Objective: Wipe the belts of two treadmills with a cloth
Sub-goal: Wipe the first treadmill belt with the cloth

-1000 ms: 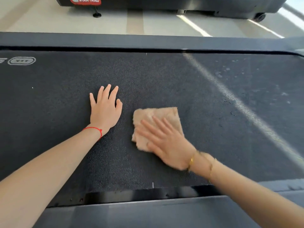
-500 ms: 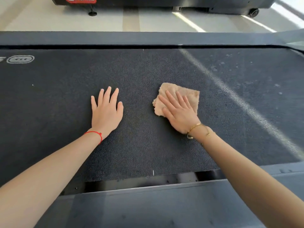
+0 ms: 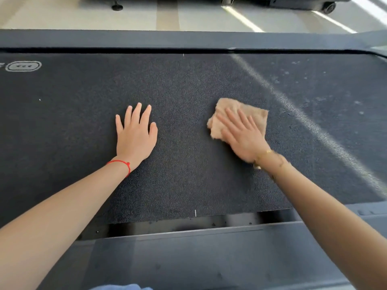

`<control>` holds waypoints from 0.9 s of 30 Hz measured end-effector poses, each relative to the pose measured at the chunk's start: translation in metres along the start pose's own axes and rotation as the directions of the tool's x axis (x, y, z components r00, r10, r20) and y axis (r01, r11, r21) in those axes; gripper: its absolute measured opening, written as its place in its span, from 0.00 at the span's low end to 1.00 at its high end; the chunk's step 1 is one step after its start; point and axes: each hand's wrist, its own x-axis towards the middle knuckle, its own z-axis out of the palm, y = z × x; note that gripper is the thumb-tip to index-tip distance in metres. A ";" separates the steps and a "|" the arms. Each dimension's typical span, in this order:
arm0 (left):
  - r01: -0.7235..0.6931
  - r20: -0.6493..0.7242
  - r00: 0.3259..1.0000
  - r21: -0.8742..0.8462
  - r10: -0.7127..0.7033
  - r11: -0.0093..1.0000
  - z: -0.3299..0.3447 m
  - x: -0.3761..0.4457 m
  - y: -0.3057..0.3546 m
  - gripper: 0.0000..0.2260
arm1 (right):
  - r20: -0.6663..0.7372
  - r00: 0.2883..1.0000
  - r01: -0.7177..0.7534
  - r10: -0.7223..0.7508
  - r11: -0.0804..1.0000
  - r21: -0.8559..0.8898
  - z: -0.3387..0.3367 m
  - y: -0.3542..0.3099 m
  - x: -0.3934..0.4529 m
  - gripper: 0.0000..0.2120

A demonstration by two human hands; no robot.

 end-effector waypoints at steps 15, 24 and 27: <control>0.004 -0.003 1.000 0.001 -0.004 1.000 -0.002 -0.001 0.000 0.24 | 0.067 0.918 0.393 -0.390 0.918 -0.054 0.014 -0.028 -0.059 0.24; 0.004 -0.012 1.000 0.008 -0.004 1.000 0.000 -0.001 0.001 0.24 | 0.026 0.999 0.029 -0.029 1.000 -0.001 0.001 -0.036 0.068 0.24; -0.002 -0.023 1.000 0.019 0.003 1.000 0.001 -0.002 0.000 0.24 | 0.057 0.957 0.287 -0.286 0.958 -0.023 0.013 -0.064 0.049 0.24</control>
